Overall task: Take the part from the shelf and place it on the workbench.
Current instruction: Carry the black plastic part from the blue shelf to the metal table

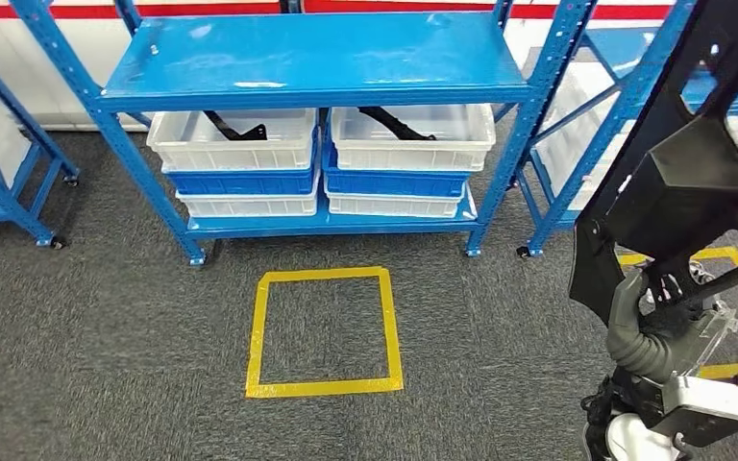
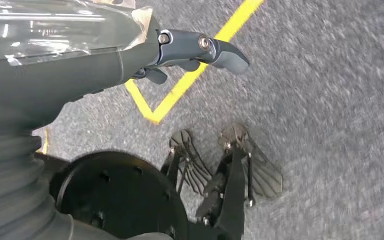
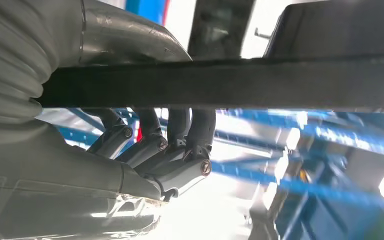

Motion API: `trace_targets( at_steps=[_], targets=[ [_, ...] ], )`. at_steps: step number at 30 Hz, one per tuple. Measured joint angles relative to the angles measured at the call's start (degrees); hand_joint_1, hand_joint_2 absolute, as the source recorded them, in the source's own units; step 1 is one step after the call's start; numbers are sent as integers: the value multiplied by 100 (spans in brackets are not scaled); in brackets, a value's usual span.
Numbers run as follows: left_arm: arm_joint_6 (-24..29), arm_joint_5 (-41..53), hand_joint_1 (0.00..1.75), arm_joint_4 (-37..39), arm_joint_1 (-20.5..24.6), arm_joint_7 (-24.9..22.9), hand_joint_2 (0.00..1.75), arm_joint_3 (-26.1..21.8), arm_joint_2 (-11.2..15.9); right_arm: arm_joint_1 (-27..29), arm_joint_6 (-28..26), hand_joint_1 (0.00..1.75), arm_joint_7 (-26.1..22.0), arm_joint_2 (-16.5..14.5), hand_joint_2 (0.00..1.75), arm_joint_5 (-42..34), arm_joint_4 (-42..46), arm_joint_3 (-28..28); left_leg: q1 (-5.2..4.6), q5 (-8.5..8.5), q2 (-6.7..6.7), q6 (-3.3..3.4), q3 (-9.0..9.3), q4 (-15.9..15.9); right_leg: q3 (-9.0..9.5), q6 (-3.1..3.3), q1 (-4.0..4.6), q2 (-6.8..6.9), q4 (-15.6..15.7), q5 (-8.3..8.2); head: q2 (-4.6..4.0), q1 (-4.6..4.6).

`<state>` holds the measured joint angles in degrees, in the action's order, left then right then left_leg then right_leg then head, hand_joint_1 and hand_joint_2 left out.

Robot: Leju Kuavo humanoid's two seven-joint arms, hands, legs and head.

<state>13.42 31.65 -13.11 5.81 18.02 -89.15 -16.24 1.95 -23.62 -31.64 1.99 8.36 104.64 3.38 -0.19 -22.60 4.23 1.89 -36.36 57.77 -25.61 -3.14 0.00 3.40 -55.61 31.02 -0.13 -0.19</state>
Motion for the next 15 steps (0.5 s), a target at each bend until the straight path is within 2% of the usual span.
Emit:
trace_targets(
  at_steps=[1,2,3,4,5,6,7,8,9,10,11,13,14,15],
  targets=[
    [-40,-4,0,-4,-2,-6,175,1,1,38,3,175,-3,0,175,-3,40,17,9,21,47,-38,1,-2,-46,64,-17,-56,5,-29,0,-14],
    [-113,-29,0,-13,-1,-14,175,1,12,70,23,175,-4,-1,175,-6,70,33,29,-12,21,-79,-13,28,-74,122,-37,-112,9,-70,0,-17],
    [-223,-67,0,-20,1,-37,175,1,43,85,50,175,0,-1,175,-7,86,44,44,-125,-66,-118,-51,130,-108,190,-62,-161,17,-118,0,-22],
    [-352,-112,0,-26,6,-75,175,1,94,80,79,175,5,-2,175,-3,92,46,57,-321,-188,-151,-126,343,-144,254,-88,-206,25,-167,0,-28],
    [-476,-152,0,-31,13,-130,175,1,164,58,104,175,10,-3,175,2,92,40,68,-580,-315,-179,-234,678,-187,298,-89,-254,21,-210,0,-33],
    [-564,-174,0,-31,21,-189,175,1,238,37,113,175,16,-3,175,7,90,30,72,-822,-389,-196,-353,1066,-224,329,-83,-308,17,-250,0,-38],
    [-608,-184,0,-31,28,-234,175,1,305,23,111,175,21,-3,175,12,89,21,75,-985,-421,-210,-438,1398,-257,337,-75,-363,11,-286,0,-39],
    [-632,-187,0,-31,33,-261,175,2,364,18,105,175,28,-3,175,13,89,15,76,-1027,-434,-215,-437,1558,-291,327,-68,-431,-2,-318,0,-40],
    [-647,-189,0,-31,36,-270,175,2,409,18,96,175,35,-3,175,15,88,11,77,-960,-441,-211,-341,1511,-321,313,-65,-497,-19,-341,0,-41],
    [-661,-190,0,-31,36,-274,175,2,447,20,87,175,42,-3,175,16,89,11,77,-811,-464,-194,-141,1248,-350,299,-65,-563,-40,-356,0,-42],
    [-678,-190,0,-31,36,-274,175,2,479,23,79,175,47,-3,175,18,90,11,79,-650,-551,-163,114,855,-376,286,-72,-626,-63,-364,0,-44],
    [-720,-193,0,-30,30,-273,175,2,521,23,71,175,55,-2,175,18,94,10,88,-482,-763,-96,518,211,-428,250,-68,-726,-100,-384,0,-38],
    [-747,-199,0,-29,32,-273,175,3,533,24,74,175,58,-1,175,14,94,10,83,-475,-825,-69,609,48,-457,220,-71,-777,-109,-402,0,-37],
    [-772,-207,0,-29,39,-273,175,3,538,23,82,175,59,1,175,8,95,9,72,-491,-806,-51,632,-10,-493,179,-70,-830,-113,-427,0,-36]
  ],
)
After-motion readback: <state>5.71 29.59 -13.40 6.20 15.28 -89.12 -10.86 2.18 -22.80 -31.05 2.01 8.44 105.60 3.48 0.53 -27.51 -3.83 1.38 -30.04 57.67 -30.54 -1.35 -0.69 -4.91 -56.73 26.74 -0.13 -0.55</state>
